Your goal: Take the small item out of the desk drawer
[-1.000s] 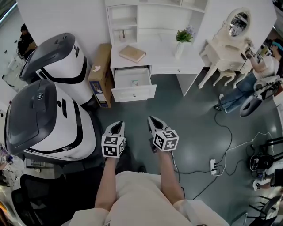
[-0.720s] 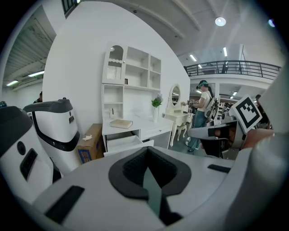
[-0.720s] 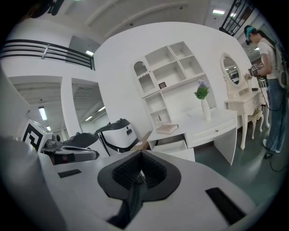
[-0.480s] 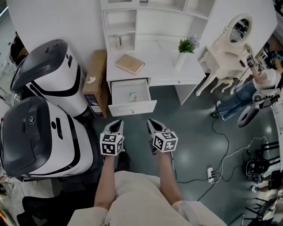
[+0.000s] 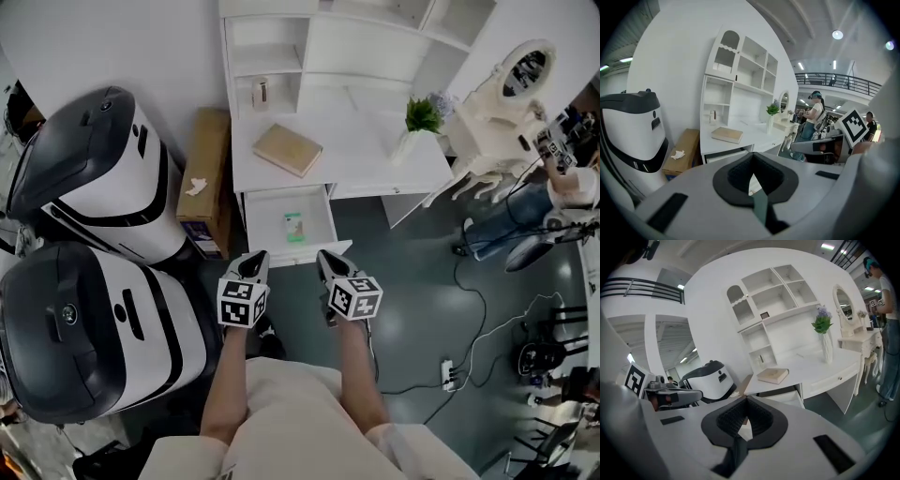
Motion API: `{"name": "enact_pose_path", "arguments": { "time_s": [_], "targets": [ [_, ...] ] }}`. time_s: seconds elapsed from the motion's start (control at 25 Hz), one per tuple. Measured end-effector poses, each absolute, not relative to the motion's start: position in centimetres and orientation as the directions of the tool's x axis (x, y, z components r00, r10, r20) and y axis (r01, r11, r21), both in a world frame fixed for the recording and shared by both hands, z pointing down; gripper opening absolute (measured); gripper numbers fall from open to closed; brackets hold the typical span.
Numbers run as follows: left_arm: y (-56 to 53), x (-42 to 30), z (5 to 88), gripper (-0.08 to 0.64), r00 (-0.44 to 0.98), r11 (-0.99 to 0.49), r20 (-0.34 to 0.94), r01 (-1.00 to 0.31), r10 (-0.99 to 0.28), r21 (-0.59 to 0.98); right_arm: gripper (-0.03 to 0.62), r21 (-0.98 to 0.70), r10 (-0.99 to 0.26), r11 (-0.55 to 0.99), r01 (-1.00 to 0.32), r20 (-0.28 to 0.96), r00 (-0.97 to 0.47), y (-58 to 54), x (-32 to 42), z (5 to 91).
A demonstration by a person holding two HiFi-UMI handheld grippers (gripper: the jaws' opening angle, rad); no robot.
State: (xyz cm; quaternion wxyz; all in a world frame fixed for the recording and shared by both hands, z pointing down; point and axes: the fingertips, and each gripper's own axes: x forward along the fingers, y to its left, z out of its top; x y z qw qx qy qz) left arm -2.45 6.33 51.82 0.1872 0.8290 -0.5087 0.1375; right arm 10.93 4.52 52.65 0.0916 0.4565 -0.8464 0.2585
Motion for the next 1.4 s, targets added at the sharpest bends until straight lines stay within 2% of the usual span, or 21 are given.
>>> {"name": "enact_pose_path", "arguments": {
  "time_s": [0.48,1.4],
  "targets": [
    [-0.6,-8.1,54.5,0.015,0.479,-0.421,0.419,-0.878,-0.771,0.228,0.025,-0.379,-0.734,0.361,-0.852,0.448,-0.511,-2.8,7.3,55.7],
    [-13.7,-8.7,59.4,0.015,0.504,-0.433,0.493,-0.863,-0.709,0.26,0.025,-0.284,-0.673,0.286,-0.915,0.62,-0.403,-15.8,6.8,63.5]
  ]
}}
